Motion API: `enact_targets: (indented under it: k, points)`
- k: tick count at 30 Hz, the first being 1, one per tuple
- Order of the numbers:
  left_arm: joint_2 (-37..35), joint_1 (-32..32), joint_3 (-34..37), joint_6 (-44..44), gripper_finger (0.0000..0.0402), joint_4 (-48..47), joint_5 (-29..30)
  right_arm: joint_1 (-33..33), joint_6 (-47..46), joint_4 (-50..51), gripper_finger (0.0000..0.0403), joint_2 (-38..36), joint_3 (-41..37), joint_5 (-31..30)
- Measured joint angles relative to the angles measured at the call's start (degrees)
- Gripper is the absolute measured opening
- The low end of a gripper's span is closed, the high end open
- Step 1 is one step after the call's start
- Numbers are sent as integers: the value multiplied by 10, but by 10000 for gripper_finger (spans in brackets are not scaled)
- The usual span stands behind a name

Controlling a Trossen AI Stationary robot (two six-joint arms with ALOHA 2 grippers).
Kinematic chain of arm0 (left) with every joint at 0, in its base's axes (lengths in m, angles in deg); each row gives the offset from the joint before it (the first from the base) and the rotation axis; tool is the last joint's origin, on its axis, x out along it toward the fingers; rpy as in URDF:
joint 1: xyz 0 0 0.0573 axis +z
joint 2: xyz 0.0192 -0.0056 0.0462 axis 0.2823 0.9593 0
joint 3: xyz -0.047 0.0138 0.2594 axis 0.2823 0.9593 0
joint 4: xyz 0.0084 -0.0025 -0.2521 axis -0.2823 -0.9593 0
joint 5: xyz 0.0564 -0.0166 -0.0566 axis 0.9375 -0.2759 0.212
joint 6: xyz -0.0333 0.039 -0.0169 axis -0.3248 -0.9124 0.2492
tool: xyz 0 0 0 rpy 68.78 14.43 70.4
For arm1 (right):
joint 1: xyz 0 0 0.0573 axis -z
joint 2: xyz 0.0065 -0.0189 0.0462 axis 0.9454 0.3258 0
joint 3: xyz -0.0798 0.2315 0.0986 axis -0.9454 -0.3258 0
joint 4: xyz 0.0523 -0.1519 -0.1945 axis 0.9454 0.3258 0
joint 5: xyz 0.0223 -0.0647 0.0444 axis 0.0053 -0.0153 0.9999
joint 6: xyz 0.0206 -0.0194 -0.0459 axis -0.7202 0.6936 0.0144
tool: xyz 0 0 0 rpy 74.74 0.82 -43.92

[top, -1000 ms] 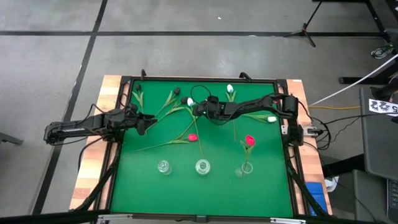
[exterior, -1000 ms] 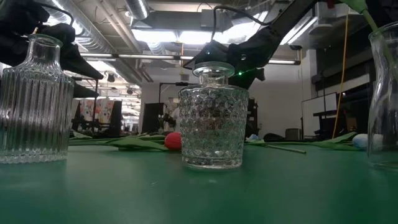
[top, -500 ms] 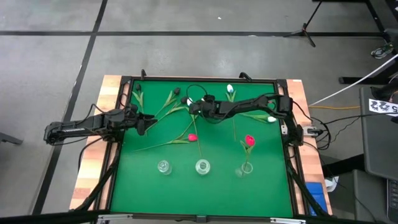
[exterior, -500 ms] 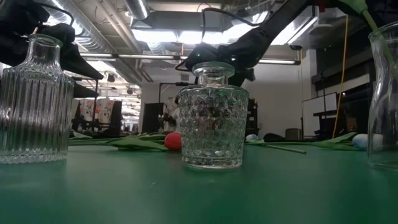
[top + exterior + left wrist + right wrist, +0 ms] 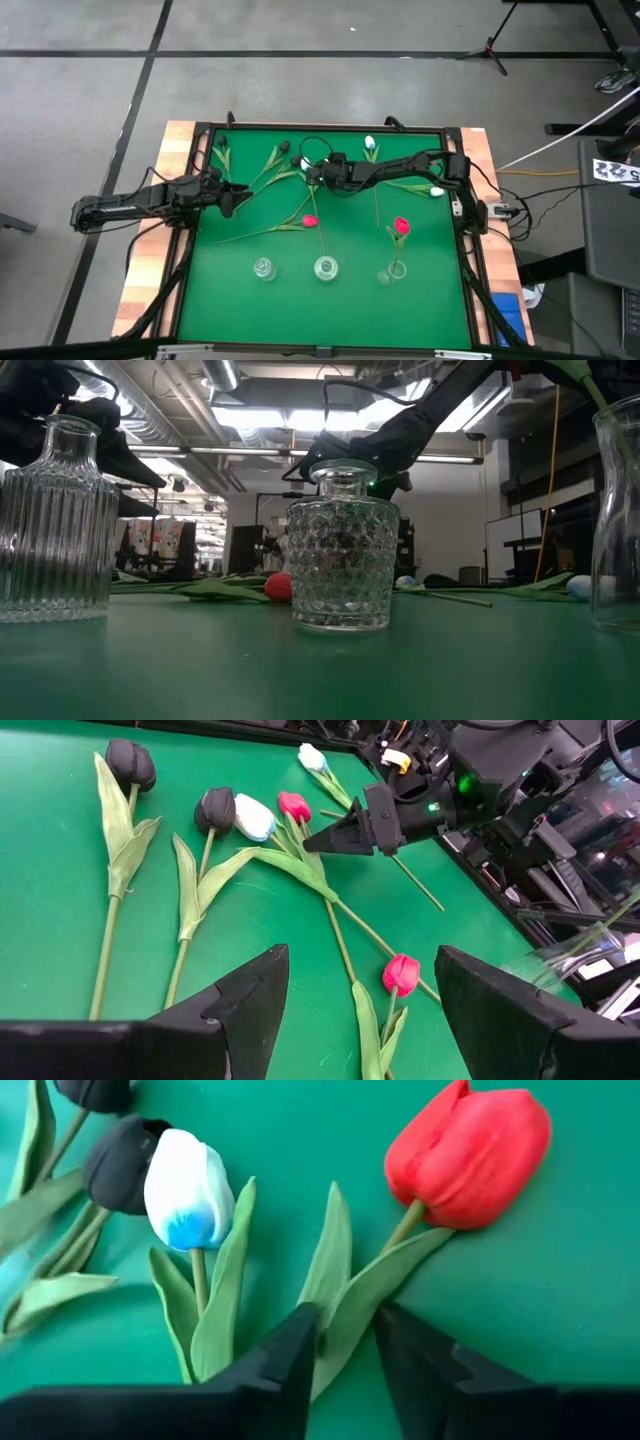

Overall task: Sort flowers into vase by color
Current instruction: Put the top pink tulip into the right transparent vase

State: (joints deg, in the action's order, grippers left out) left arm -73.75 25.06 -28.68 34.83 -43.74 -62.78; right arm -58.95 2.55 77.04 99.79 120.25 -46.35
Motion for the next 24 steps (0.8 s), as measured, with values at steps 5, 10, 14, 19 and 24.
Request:
enact_targets:
  k: [5,10,14,19,24]
  points:
    - [0,0,0,-5,246,0,0,0,15,-2,46,0,0,9]
    - [0,0,0,-5,246,0,0,0,29,-12,7,-3,-1,11]
    - [0,0,0,-5,246,0,0,0,39,-18,11,-16,-2,7]
    - [0,0,0,-4,246,0,0,-1,96,-11,5,-52,-2,-49]
    - [0,0,0,-4,246,0,0,0,146,2,2,-85,-2,-127]
